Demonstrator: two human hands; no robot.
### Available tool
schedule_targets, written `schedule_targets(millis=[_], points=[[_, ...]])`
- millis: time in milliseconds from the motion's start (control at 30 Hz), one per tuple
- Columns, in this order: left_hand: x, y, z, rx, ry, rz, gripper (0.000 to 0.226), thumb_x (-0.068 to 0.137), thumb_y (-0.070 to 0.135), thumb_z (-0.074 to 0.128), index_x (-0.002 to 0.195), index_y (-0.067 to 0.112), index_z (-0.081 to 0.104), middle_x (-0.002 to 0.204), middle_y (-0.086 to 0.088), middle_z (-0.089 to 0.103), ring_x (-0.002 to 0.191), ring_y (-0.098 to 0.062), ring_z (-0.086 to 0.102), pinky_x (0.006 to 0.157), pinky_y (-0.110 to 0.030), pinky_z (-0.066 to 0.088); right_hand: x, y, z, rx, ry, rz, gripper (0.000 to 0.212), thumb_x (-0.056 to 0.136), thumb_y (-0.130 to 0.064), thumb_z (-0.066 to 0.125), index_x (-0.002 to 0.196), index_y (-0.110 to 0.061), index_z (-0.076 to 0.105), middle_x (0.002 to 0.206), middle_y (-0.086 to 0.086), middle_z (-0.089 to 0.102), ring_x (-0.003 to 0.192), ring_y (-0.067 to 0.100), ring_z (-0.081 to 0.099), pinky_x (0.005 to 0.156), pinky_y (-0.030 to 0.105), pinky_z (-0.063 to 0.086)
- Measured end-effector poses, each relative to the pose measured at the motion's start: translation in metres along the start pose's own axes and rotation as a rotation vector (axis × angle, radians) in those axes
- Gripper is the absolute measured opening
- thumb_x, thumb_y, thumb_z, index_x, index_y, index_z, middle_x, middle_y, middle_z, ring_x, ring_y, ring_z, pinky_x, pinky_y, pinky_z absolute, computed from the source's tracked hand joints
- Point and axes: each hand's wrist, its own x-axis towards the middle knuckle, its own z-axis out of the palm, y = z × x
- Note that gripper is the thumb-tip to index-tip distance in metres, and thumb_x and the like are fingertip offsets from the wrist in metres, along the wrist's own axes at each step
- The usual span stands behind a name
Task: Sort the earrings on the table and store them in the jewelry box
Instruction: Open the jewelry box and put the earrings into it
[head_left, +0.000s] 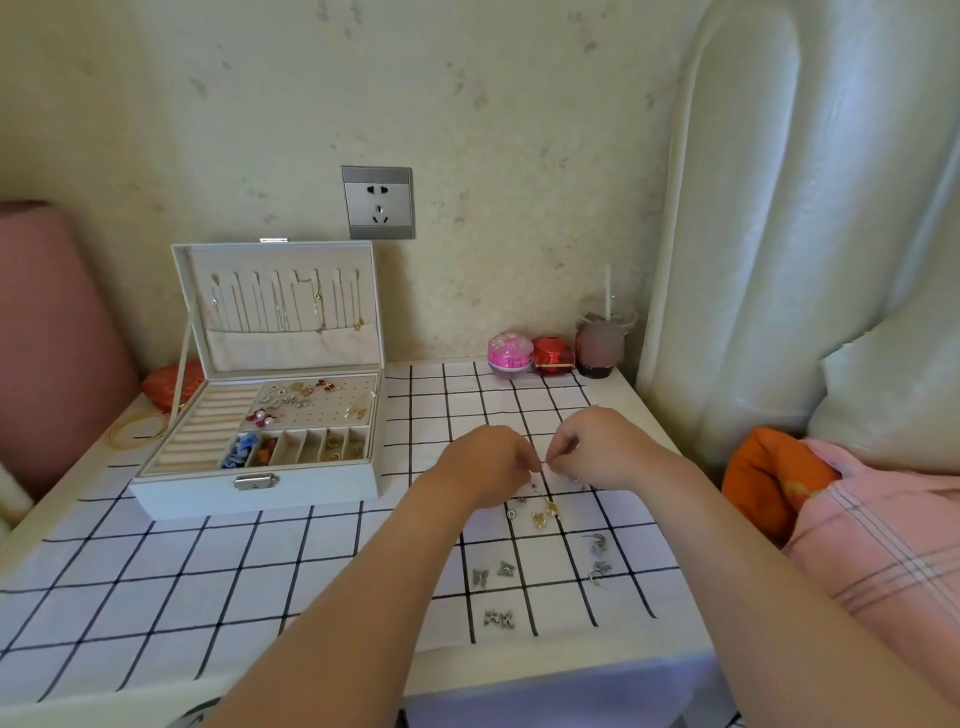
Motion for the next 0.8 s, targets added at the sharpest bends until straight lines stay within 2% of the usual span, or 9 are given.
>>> schedule_targets(millis=[100,200,400,567,700,800], points=[[0.002,-0.001,-0.001,-0.031,-0.020,-0.016,0.021,0.089,0.034,0.066,0.108,0.034,0.074,0.111,0.015,0.069,0.106,-0.010,0.059,0.093,-0.034,0.051,0.000,0.003,-0.001,0.042,0.079,0.019,0.019,0.082,-0.016,0.069,0.069,-0.030,0.074,0.079,-0.017,0.070,0.077,0.000,0.065,0.079,0.031,0.058],[0.003,0.002,0.001,-0.036,-0.007,-0.025,0.019,0.085,0.038,0.068,0.101,0.033,0.076,0.103,0.015,0.071,0.099,-0.009,0.062,0.088,-0.034,0.054,0.000,0.005,0.001,0.077,0.073,0.021,0.017,0.080,-0.018,0.070,0.071,-0.032,0.073,0.080,-0.017,0.071,0.075,0.002,0.068,0.076,0.031,0.060],[0.005,0.002,0.005,-0.076,0.015,-0.035,0.013,0.083,0.027,0.070,0.094,0.026,0.078,0.095,0.009,0.072,0.091,-0.012,0.064,0.082,-0.031,0.055,0.003,0.002,0.005,0.101,0.050,-0.019,0.013,0.084,-0.018,0.075,0.083,-0.031,0.078,0.084,-0.018,0.069,0.080,0.006,0.068,0.075,0.028,0.060],[0.006,-0.001,0.003,-0.087,0.013,-0.034,0.014,0.088,0.027,0.068,0.097,0.020,0.076,0.099,0.004,0.071,0.092,-0.015,0.063,0.081,-0.030,0.053,0.008,-0.002,0.007,0.107,0.076,-0.024,0.013,0.084,-0.022,0.076,0.080,-0.034,0.076,0.086,-0.018,0.070,0.079,0.009,0.070,0.079,0.032,0.059],[0.002,-0.011,-0.005,-0.244,0.128,-0.082,0.006,0.091,0.027,0.064,0.089,0.023,0.068,0.091,0.008,0.067,0.085,-0.012,0.061,0.071,-0.023,0.048,0.015,-0.008,0.006,0.117,0.121,-0.039,0.011,0.086,-0.021,0.075,0.086,-0.031,0.078,0.091,-0.016,0.071,0.085,0.006,0.067,0.080,0.032,0.058],[-0.009,-0.021,-0.019,-0.331,0.224,-0.094,0.004,0.091,0.027,0.065,0.092,0.025,0.067,0.087,0.009,0.067,0.080,-0.009,0.060,0.065,-0.019,0.044,0.019,-0.026,0.006,0.124,0.148,-0.112,0.012,0.090,-0.021,0.071,0.096,-0.026,0.079,0.101,-0.011,0.073,0.091,0.004,0.063,0.084,0.024,0.049]])
